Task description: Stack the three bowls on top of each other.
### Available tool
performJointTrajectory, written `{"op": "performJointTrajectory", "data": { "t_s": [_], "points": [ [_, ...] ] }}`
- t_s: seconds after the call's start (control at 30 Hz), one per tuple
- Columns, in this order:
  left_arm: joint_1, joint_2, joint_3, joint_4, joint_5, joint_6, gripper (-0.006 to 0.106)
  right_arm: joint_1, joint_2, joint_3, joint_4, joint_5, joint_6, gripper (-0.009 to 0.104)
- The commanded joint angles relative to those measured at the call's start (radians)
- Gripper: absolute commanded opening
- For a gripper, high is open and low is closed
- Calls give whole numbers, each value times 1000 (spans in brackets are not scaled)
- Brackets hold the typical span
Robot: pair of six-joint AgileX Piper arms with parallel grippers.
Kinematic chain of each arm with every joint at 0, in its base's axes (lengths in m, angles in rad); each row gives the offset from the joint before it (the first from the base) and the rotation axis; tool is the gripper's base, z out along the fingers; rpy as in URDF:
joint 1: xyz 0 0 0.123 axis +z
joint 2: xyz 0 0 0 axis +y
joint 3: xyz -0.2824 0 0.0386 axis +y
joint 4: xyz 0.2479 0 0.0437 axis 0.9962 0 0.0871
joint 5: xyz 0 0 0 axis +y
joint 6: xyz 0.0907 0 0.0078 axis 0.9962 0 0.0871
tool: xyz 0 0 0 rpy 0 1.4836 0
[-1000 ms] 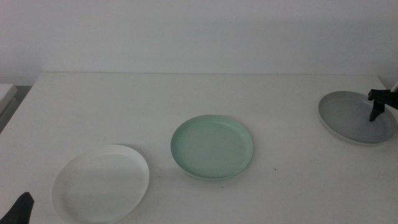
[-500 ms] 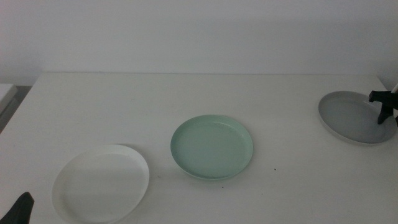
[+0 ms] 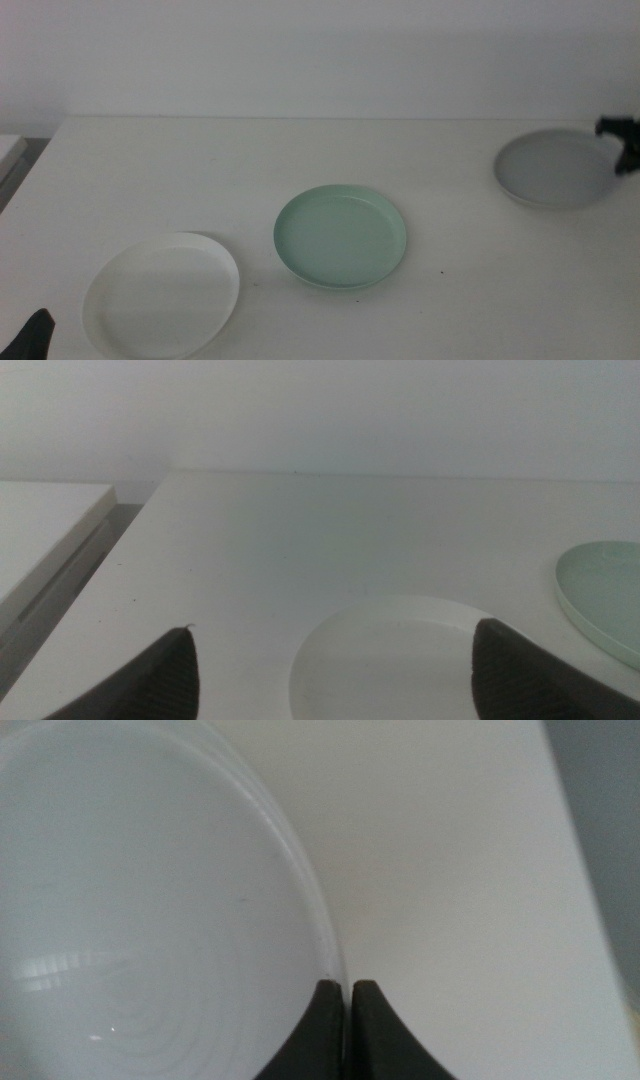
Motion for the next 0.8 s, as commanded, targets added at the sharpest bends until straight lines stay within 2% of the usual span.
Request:
{"op": "performJointTrajectory", "data": {
  "t_s": [0.0, 0.07, 0.27, 0.47, 0.6, 0.77],
  "points": [
    [-8, -4, 0, 1, -17, -2, 94, 40, -91, -2, 85, 3, -36, -3],
    [-8, -4, 0, 1, -17, -2, 94, 88, -146, -2, 146, 3, -54, -3],
    [-8, -4, 0, 1, -17, -2, 94, 270, -192, -2, 245, 47, -79, -3],
    [-8, -4, 0, 1, -17, -2, 94, 476, -167, -2, 212, 64, -101, -3],
    [-8, -4, 0, 1, -17, -2, 94, 553, -139, -2, 210, 72, -112, -3],
    [-8, -4, 0, 1, -17, -2, 94, 593, -98, -2, 212, 72, -108, -3]
  ]
}}
